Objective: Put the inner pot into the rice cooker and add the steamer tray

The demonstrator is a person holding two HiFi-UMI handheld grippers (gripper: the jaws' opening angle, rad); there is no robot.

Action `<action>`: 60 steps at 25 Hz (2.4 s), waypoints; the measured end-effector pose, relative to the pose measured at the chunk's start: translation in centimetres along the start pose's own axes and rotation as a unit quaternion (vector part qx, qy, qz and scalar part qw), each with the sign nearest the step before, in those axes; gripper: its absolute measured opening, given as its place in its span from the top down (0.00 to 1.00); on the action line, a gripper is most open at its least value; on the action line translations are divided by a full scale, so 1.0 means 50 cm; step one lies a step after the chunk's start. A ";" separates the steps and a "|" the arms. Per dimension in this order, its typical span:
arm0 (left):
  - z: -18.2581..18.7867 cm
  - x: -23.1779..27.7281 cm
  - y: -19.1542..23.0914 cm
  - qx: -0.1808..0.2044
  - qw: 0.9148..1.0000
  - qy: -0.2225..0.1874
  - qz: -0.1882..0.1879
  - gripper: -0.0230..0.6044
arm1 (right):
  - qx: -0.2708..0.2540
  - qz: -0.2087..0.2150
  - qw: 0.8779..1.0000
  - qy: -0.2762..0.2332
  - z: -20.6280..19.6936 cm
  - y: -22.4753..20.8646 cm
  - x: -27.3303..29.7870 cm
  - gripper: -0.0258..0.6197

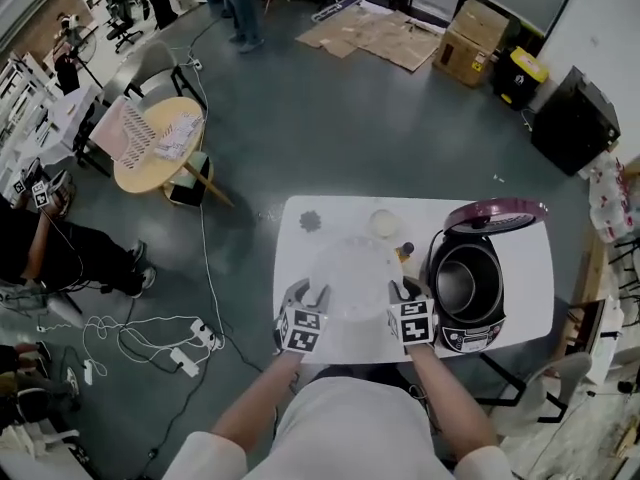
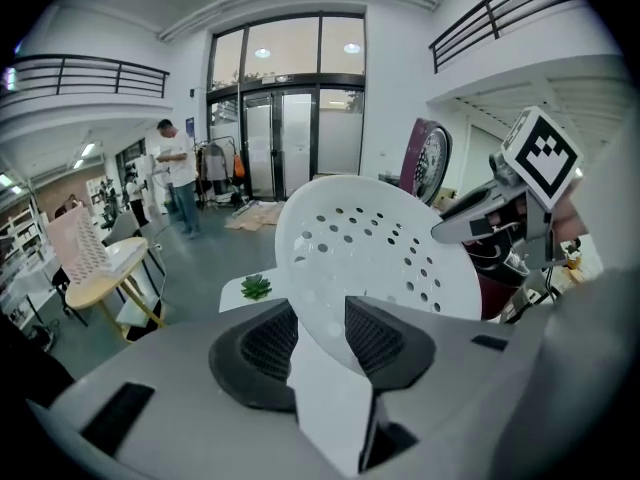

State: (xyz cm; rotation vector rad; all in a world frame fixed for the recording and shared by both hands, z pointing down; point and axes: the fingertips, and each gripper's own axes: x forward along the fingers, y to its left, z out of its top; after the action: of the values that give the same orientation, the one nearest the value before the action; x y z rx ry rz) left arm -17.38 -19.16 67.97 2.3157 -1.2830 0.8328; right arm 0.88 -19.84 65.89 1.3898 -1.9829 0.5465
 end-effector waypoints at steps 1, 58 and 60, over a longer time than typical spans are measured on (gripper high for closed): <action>0.008 0.003 -0.008 0.005 1.000 -0.001 -0.003 0.71 | 0.004 -0.005 1.000 -0.002 -0.002 -0.009 -0.007 0.80; 0.200 0.265 -0.571 0.116 0.991 0.035 -0.063 0.71 | 0.066 -0.091 0.993 0.025 -0.258 -0.567 -0.210 0.78; 0.195 0.281 -0.580 0.123 0.989 0.044 -0.064 0.70 | 0.063 -0.090 0.993 0.034 -0.267 -0.576 -0.206 0.78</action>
State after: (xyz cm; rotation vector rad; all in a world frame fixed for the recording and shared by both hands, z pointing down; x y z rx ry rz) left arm 16.28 -18.54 68.80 2.4868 -1.0330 1.0890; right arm 33.77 -14.36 67.15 1.5874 -1.7726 0.6366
